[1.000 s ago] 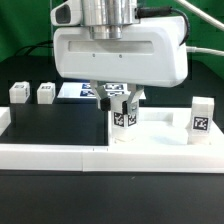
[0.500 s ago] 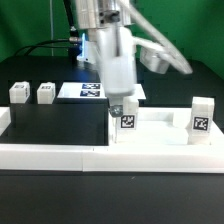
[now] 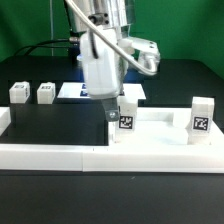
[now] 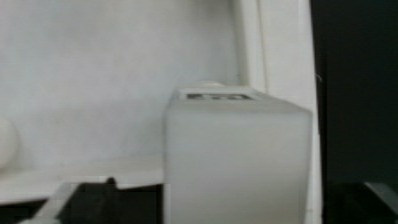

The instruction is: Assemble square table

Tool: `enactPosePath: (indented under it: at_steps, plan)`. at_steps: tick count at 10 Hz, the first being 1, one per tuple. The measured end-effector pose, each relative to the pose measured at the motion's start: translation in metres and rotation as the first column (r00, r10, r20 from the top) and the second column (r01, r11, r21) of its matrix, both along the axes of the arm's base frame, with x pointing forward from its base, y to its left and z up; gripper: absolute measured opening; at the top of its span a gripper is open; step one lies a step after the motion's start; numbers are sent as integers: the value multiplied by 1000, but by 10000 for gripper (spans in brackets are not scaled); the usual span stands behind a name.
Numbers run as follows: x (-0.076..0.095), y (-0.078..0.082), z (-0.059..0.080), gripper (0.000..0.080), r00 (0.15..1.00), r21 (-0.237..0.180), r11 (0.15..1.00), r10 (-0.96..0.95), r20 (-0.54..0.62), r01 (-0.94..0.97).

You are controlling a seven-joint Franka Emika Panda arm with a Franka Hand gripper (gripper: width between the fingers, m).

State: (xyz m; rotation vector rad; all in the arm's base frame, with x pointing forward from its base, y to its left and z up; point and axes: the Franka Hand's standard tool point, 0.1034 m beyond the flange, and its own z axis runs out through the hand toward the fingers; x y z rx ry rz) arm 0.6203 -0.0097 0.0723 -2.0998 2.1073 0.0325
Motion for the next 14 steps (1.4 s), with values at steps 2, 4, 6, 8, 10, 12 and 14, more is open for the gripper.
enactPosePath:
  at_steps: [2,4,6,8,10,12,14]
  plan:
    - [3,14,2,628,915,-76,914,402,42,-398]
    - [2,20,2,646,860,-92,860,508,46,-503]
    - [2,18,1,649,800,-108,799,598,48,-591]
    - [2,14,1,649,576,-163,572,817,24,-804]
    - [4,1,3,649,327,-203,322,945,8,-925]
    - [4,2,3,649,286,-207,280,958,2,-938]
    - [3,2,2,401,336,-201,330,942,6,-922]
